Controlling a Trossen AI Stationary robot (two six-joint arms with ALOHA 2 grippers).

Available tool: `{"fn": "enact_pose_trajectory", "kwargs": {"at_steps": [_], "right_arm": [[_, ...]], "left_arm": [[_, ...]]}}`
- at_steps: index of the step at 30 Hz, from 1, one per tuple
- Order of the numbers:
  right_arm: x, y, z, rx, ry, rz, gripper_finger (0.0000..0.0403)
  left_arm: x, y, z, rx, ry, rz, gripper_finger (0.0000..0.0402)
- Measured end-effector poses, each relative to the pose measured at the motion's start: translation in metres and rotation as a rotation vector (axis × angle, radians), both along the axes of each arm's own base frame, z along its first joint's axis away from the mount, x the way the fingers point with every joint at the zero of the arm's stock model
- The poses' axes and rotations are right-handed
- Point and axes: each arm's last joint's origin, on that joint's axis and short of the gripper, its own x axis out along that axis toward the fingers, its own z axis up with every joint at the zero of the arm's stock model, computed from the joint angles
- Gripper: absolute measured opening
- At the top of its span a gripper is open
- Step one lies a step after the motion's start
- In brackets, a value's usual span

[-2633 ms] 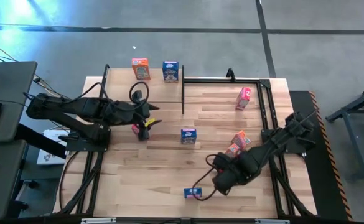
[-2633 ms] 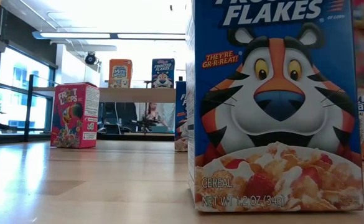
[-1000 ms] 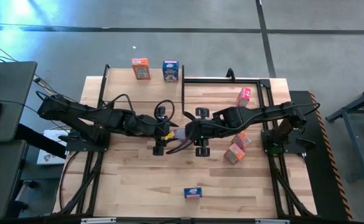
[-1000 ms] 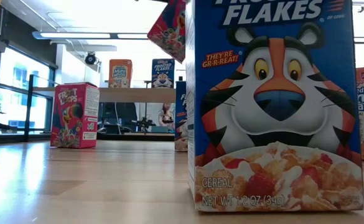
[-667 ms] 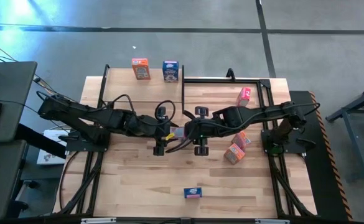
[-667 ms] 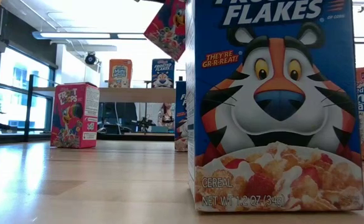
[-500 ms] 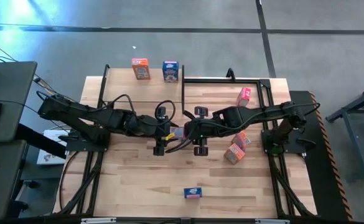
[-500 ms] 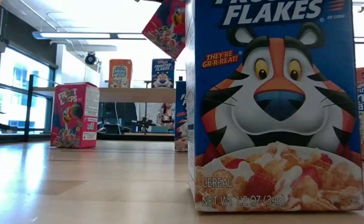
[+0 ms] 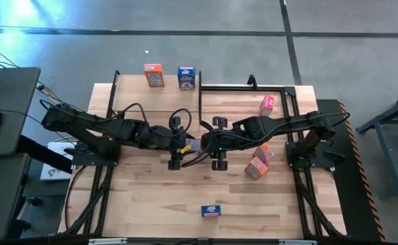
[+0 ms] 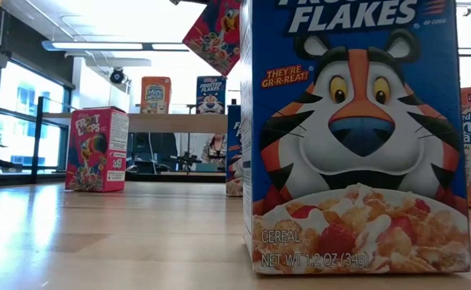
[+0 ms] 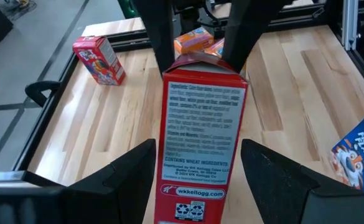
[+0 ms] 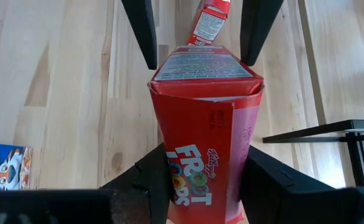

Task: Stack cereal on shelf
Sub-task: Put the bottom right red cereal box on the the shelf

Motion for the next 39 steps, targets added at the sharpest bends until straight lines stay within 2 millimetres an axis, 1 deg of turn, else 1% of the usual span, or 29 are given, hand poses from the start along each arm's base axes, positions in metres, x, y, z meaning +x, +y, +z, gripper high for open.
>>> {"fn": "enact_pose_trajectory", "kwargs": {"at_steps": [4,16,21,25,39], "right_arm": [[0.0,0.0,0.0,0.0,0.001,0.0,0.0145],[0.0,0.0,0.0,0.021,0.001,-0.004,0.0145],[0.001,-0.002,0.0,0.052,-0.01,-0.045,0.0145],[0.003,-0.001,0.001,0.082,-0.031,-0.031,0.0145],[0.004,0.0,0.002,0.087,-0.047,-0.029,0.0145]], "left_arm": [[0.001,0.003,0.0,-0.011,0.001,0.003,0.0228],[0.003,0.017,-0.002,-0.087,0.026,-0.061,0.0228],[0.005,0.016,-0.005,-0.081,0.039,-0.07,0.0228],[0.007,0.017,-0.008,-0.065,0.051,-0.063,0.0228],[0.007,0.017,-0.006,-0.08,0.039,-0.052,0.0228]]}}
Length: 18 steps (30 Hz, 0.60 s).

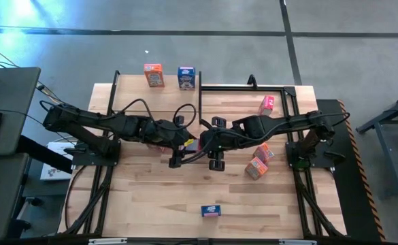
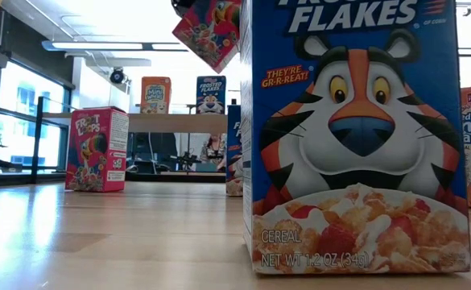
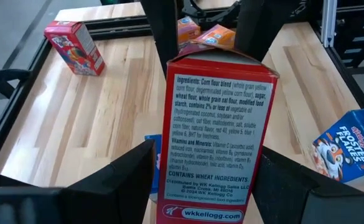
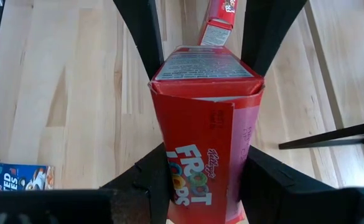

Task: Stack cereal on shelf
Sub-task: Put the bottom right red cereal box on the the shelf

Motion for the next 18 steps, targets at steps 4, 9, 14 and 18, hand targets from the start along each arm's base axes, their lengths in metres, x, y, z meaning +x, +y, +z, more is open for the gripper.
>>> {"fn": "enact_pose_trajectory", "kwargs": {"at_steps": [4,9,14,18], "right_arm": [[0.0,-0.0001,0.0,-0.003,-0.001,-0.002,0.0145],[0.0001,-0.0002,0.0001,-0.006,-0.001,-0.002,0.0145],[0.0001,-0.0002,0.0001,-0.008,-0.002,-0.003,0.0145],[0.0001,-0.0003,0.0001,-0.007,-0.002,-0.005,0.0145]], "left_arm": [[0.0002,0.0,0.0003,-0.001,-0.004,0.001,0.0228],[0.0003,0.0,0.0004,-0.007,-0.005,0.006,0.0227],[0.0003,0.0,0.0004,-0.014,-0.006,0.011,0.0227],[0.0003,0.0,0.0004,-0.015,-0.006,0.011,0.0214]]}}
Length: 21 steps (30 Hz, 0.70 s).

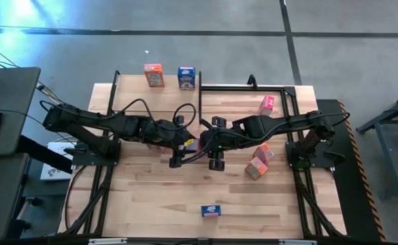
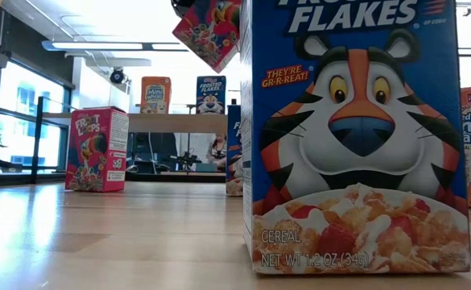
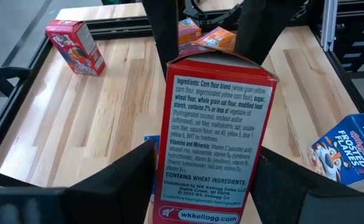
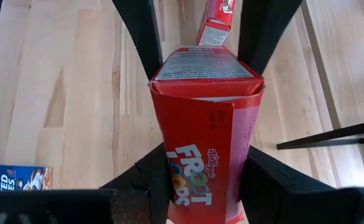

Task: Stack cereal on shelf
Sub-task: Put the bottom right red cereal box on the the shelf

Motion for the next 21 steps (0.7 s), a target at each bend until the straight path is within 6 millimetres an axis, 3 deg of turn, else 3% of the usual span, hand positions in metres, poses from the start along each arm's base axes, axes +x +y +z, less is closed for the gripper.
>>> {"fn": "enact_pose_trajectory", "kwargs": {"at_steps": [8,21], "right_arm": [[0.0,0.0,0.0,-0.001,0.001,0.001,0.0145],[-0.0003,-0.0003,-0.0002,0.025,-0.003,-0.047,0.0154]], "left_arm": [[0.0,0.0,-0.0001,0.009,0.001,-0.005,0.0159],[0.0,0.0001,0.0001,0.005,0.0,-0.004,0.0164]]}}
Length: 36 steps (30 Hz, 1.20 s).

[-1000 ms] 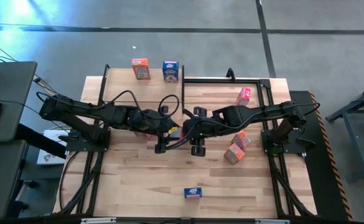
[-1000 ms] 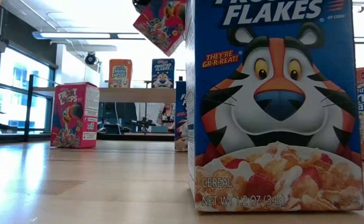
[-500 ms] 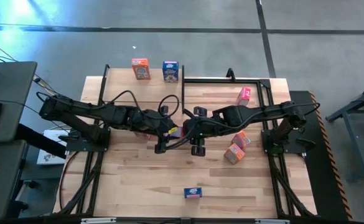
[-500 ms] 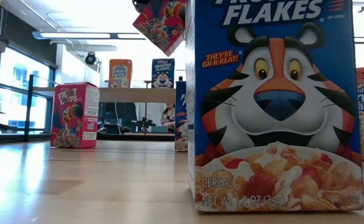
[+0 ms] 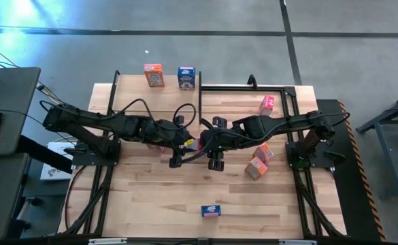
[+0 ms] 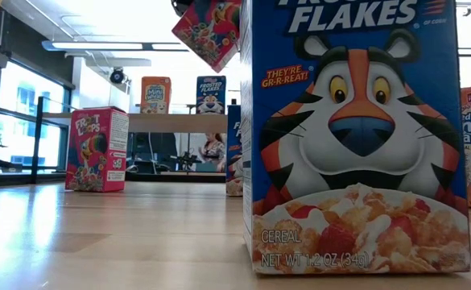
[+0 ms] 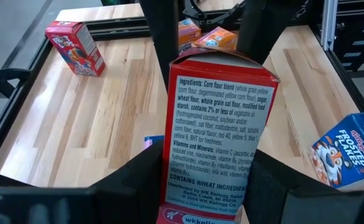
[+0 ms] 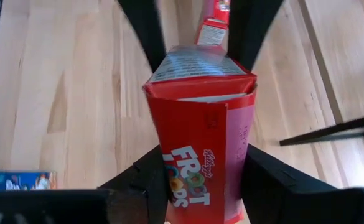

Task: Stack cereal on shelf
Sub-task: Put the bottom right red cereal box on the the shelf

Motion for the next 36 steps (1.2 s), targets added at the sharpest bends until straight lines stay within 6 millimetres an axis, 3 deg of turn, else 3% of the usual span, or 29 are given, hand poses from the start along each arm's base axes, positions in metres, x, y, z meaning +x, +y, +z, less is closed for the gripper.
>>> {"fn": "enact_pose_trajectory", "kwargs": {"at_steps": [15,25,29,36], "right_arm": [[0.0,-0.003,0.0,-0.022,-0.007,-0.04,0.0198],[0.0,-0.002,0.0,-0.031,0.003,0.01,0.0281],[-0.003,-0.004,0.0,-0.014,0.03,0.019,0.0295],[-0.018,-0.008,0.019,-0.015,-0.027,0.012,0.0296]], "left_arm": [[0.0,0.0,0.0,0.003,0.001,0.003,0.0165],[0.0,0.0,0.0,0.002,0.002,-0.001,0.0165],[-0.001,0.0,0.0,0.003,0.006,-0.001,0.0165],[-0.008,0.001,0.008,0.008,-0.019,-0.006,0.0165]]}}
